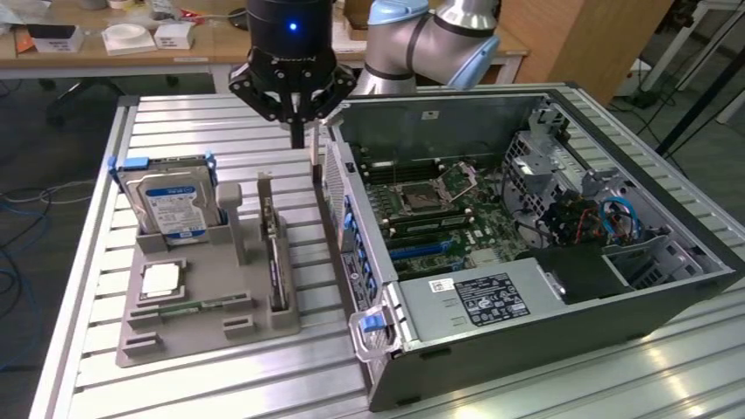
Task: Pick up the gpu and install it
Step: 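Reach for the gpu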
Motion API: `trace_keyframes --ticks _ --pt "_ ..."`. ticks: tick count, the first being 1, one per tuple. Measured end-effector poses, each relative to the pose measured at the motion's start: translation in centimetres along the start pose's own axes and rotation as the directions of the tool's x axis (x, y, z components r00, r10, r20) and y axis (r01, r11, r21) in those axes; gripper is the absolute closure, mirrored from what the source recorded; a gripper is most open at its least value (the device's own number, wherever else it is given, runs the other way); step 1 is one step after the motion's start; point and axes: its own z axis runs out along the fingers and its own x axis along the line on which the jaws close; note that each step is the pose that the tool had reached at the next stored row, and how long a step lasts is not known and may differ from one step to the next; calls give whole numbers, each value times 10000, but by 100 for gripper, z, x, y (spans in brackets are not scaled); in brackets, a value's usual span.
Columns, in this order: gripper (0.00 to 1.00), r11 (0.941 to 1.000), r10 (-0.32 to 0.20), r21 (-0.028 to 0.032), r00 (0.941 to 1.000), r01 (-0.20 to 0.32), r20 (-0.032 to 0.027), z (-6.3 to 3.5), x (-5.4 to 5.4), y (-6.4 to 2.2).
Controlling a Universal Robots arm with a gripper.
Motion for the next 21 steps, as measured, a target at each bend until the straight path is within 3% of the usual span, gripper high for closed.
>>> trace_keyframes --ticks 21 --pt "89 10000 -18 -1 10000 18 -1 34 334 -27"
